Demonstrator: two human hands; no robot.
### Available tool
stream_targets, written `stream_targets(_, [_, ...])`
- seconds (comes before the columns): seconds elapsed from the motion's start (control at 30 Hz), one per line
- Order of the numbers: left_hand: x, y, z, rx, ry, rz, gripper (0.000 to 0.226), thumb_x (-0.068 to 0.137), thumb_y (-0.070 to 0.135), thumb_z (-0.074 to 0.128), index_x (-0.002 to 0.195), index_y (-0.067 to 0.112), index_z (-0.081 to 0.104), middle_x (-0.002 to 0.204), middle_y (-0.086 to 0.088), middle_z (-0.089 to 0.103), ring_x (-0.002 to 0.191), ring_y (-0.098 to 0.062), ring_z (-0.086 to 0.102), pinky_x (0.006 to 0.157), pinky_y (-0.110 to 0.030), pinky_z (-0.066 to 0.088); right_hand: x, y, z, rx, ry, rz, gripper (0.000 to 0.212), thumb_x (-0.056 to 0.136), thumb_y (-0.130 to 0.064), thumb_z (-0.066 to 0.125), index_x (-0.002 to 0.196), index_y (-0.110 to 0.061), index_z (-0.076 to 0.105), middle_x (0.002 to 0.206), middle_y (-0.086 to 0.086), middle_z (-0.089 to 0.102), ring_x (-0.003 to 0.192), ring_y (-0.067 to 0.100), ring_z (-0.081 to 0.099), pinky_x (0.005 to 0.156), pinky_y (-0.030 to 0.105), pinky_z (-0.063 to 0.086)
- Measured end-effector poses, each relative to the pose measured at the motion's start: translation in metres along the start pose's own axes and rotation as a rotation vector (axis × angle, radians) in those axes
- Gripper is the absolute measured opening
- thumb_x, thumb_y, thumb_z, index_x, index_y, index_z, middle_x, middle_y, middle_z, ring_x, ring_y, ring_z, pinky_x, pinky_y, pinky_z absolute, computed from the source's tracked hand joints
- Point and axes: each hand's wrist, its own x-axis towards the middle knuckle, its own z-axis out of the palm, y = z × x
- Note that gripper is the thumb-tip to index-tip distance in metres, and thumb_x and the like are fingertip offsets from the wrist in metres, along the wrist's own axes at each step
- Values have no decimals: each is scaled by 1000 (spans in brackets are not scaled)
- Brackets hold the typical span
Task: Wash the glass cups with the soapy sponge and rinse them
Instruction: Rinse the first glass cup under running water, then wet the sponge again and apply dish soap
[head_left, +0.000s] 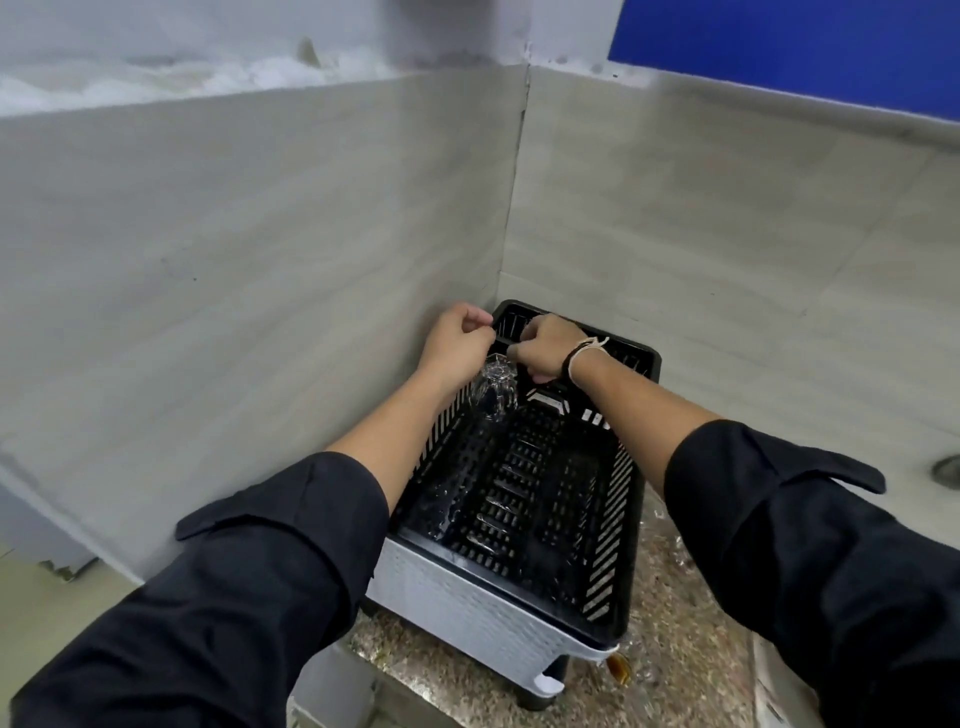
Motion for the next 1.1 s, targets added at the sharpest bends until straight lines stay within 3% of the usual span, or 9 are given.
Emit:
stream_targets(0.1, [-5, 19, 19, -61, -29, 21, 11, 90, 14, 61, 100, 18, 64, 96, 1, 66, 87, -17, 63, 77, -35, 52, -18, 18, -36, 171, 100, -23, 27, 69, -37, 64, 87, -17, 69, 81, 11, 75, 77, 29, 75, 79, 50, 61])
stream_targets(0.2, [-13, 44, 49, -135, -123, 34, 8, 97, 8, 58, 101, 14, 62, 92, 1, 62, 79, -13, 59, 64, -24, 47, -51, 45, -74, 252, 207, -24, 35, 55, -48, 61, 84, -28, 66, 91, -2, 72, 90, 22, 72, 86, 48, 59])
stream_targets(0.27, [-22, 57, 73, -170, -200, 41, 8, 96, 11, 59, 97, 18, 63, 92, 0, 63, 79, -13, 60, 64, -25, 48, -81, 64, -96, 307, 274, -26, 38, 53, -48, 59, 85, -29, 68, 91, -6, 72, 92, 18, 71, 87, 47, 58])
stream_targets(0.43, [-56, 83, 148, -205, -400, 70, 6, 94, 13, 63, 96, 17, 66, 93, -5, 67, 80, -17, 65, 66, -30, 52, -166, 129, -137, 437, 409, 11, 15, 76, -26, 61, 88, -21, 70, 90, 7, 74, 90, 28, 72, 86, 50, 59])
stream_targets(0.63, [-116, 91, 261, -188, -611, 38, 6, 94, 12, 63, 95, 17, 67, 94, -4, 68, 80, -18, 66, 67, -32, 52, -250, 244, -156, 550, 528, 172, 10, 88, -15, 62, 93, -13, 70, 94, 9, 74, 92, 22, 73, 84, 42, 61])
stream_targets(0.8, [-178, 70, 369, -163, -700, -27, 9, 94, 11, 63, 91, 19, 66, 89, -4, 69, 75, -18, 65, 63, -30, 50, -302, 358, -155, 593, 531, 296, 7, 87, -15, 62, 87, -18, 68, 87, 3, 71, 94, 25, 73, 83, 42, 59])
stream_targets(0.97, [-244, 38, 487, -142, -744, -158, 12, 96, 5, 60, 91, 16, 63, 85, -6, 67, 69, -17, 61, 59, -28, 47, -340, 483, -148, 614, 486, 377, 19, 71, -33, 63, 79, -16, 69, 74, 4, 70, 73, 25, 67, 82, 54, 56])
stream_targets(1.1, [-290, 9, 568, -74, -781, -256, 15, 93, 4, 60, 90, 17, 65, 88, -7, 68, 74, -19, 63, 62, -29, 47, -368, 576, -132, 607, 429, 478, 16, 74, -32, 63, 79, -19, 70, 77, 4, 74, 80, 29, 72, 80, 53, 59])
